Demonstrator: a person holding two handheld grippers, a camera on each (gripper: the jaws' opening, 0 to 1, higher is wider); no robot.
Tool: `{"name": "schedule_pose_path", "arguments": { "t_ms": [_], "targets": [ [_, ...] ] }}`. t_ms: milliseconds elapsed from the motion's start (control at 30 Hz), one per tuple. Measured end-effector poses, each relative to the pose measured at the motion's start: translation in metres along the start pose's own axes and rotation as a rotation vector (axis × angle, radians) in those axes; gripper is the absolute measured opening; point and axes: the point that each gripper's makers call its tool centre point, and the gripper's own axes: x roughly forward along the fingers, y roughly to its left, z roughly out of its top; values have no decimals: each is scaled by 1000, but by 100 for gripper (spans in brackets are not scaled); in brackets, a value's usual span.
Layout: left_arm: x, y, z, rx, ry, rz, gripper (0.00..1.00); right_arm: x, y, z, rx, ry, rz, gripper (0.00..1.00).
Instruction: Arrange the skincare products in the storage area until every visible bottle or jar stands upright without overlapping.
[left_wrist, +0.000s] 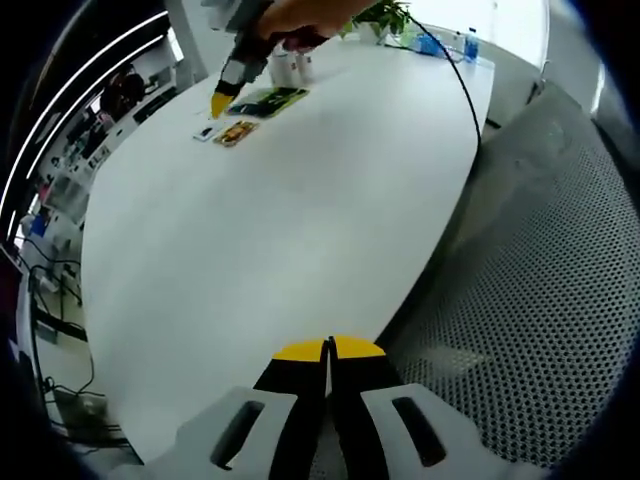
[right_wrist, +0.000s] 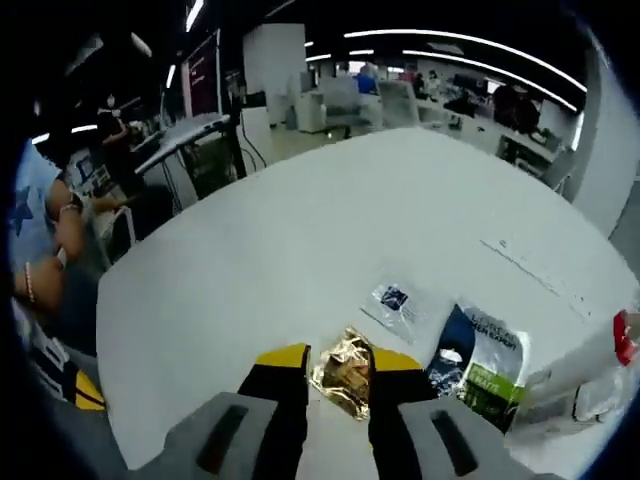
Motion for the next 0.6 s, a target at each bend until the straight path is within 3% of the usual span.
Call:
{"name": "schedule_pose_path", "arguments": {
  "t_ms": [67, 100, 233, 333, 400, 500, 600],
  "targets": [
    [0, 0, 1, 2, -3, 1, 0, -28, 15, 10, 46, -125, 27, 6],
    [0, 0, 1, 2, -4, 1, 0, -39, 21, 9, 66, -147, 33, 4],
    [-2, 1, 5, -17, -27, 7, 0, -88, 55, -10, 202, -231, 78, 19],
    [-4, 0, 12, -30, -58, 1, 0, -117, 71, -35, 205, -252, 60, 24],
    [-6, 1, 16, -42, -80, 3, 0, -134, 79, -43, 238, -311, 43, 28],
    [-8, 0, 22, -55, -113, 1, 0, -151, 91, -66, 285, -288, 23, 30],
    [-11, 1, 29, -65, -143, 3, 0, -162, 104, -78, 262, -270, 38, 35]
  ]
}}
